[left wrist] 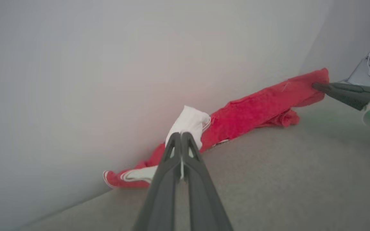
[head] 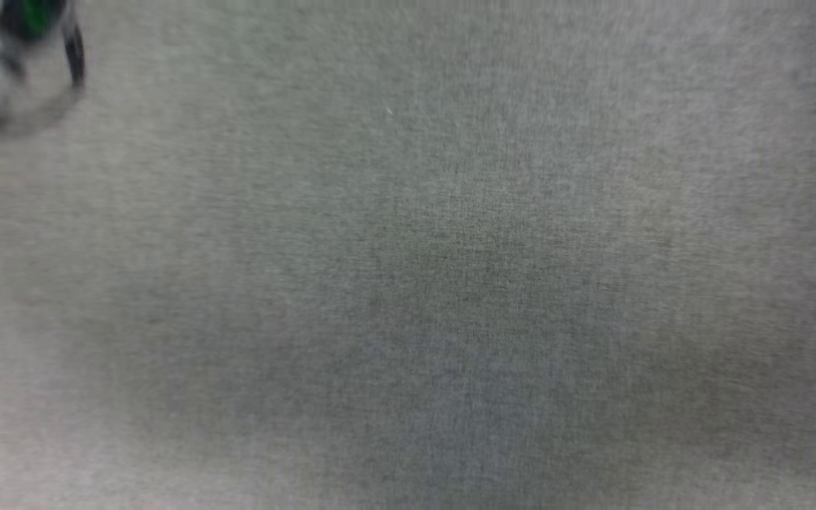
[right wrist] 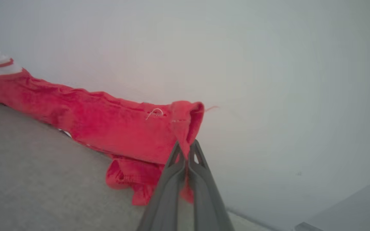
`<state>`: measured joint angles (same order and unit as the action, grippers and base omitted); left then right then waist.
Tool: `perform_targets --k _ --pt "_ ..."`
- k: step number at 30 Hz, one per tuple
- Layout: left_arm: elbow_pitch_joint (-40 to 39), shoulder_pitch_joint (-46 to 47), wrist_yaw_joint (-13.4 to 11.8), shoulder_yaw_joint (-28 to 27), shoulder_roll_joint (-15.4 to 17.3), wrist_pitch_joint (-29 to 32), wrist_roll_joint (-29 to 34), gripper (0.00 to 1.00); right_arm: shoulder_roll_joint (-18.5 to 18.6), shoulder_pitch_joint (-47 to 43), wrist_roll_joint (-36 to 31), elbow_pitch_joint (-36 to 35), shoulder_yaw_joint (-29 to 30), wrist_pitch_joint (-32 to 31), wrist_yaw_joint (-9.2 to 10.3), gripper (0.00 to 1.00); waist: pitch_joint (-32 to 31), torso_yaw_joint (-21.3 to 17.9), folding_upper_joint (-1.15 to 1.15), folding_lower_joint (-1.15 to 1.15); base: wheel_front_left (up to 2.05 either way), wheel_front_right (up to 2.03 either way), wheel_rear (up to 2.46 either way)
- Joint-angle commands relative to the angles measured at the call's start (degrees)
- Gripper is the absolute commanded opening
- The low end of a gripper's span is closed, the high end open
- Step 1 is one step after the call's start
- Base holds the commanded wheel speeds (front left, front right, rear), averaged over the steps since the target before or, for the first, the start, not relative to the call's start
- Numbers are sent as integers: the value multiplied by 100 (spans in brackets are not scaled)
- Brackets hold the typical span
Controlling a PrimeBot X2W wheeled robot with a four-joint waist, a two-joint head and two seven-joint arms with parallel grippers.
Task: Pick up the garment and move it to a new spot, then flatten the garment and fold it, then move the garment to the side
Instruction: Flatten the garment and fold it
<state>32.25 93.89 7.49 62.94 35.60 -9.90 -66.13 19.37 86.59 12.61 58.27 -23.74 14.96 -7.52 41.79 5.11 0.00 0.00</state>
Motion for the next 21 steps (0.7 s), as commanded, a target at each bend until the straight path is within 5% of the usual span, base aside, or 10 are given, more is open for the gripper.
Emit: perform_targets --k 1,10,21 --pt "-246 -308 -5 151 165 60 -134 0 124 -343 275 -106 -184 9 6 0 -695 81 0 0 0 0 0" --pt "-1768 -2208 -133 751 1172 144 -854 0 1104 -2486 2011 -1420 -1025 -432 6 0 -1928 60 0 0 0 0 0" --pt "-4003 -4680 -1484 969 2490 -259 -1499 0 2232 -5091 2962 -2991 -1170 -678 6 0 -2831 -15 0 0 0 0 0"
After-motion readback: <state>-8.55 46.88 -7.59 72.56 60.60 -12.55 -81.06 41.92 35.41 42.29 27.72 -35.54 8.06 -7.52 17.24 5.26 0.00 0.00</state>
